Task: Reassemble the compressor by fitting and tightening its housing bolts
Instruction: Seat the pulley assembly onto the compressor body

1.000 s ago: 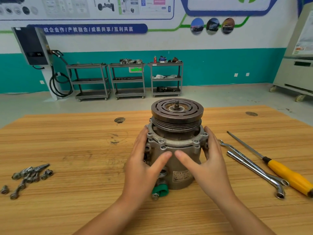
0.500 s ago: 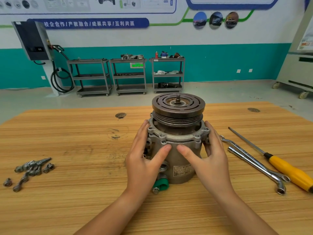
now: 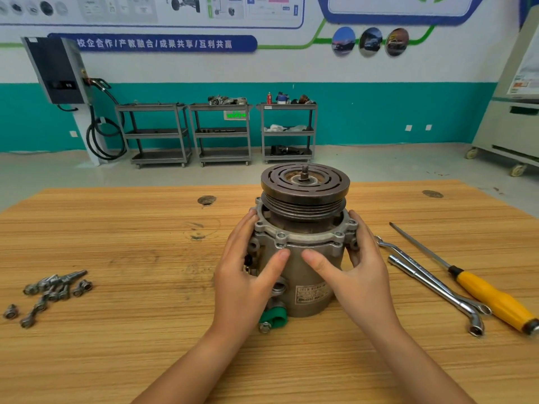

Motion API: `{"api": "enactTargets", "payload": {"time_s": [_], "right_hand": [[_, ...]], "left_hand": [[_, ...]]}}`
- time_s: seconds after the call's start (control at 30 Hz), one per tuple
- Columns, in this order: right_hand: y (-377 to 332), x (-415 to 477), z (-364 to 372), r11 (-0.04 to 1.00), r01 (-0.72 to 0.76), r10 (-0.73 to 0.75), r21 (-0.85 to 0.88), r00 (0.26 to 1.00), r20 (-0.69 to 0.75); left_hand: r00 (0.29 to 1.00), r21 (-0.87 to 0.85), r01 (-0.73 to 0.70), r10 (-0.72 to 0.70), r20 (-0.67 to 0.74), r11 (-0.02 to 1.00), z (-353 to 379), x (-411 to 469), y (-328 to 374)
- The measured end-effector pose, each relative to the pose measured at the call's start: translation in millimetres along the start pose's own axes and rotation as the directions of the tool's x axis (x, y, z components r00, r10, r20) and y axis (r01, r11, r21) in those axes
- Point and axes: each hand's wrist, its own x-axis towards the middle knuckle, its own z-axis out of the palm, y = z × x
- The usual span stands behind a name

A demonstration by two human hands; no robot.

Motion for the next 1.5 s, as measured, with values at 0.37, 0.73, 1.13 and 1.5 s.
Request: {"api": "enactTargets", "payload": {"time_s": [0.37,0.73,1.13,1.5], "right_hand": [[-2.5,5.3,-2.0,0.996,-0.033,0.032,0.083,0.999,0.017],[11.3,35.1,6.7,0.978,-0.063,0.040,0.200,0.993,0.115],[6.9,9.7,35.5,0.987,0.007,-0.013,-0.161,0.999,-0.036],[4.9,3.8,50.3,0.988,0.101,-0.118,-0.118,0.982,-0.148]], "left_hand": [[0.947,-0.077,0.215,-0.188,0.262,0.974,-2.9,46.7,-11.7],[0.969,0.019,0.195,-0.196,0.150,0.981,1.6,61.1,-29.2],[0.996,-0.072,0.081,-0.080,0.028,0.994,-5.3,41.9,-34.9],[0.989,-0.031,0.007,-0.011,-0.145,0.999,15.3,26.0,-31.1]]}}
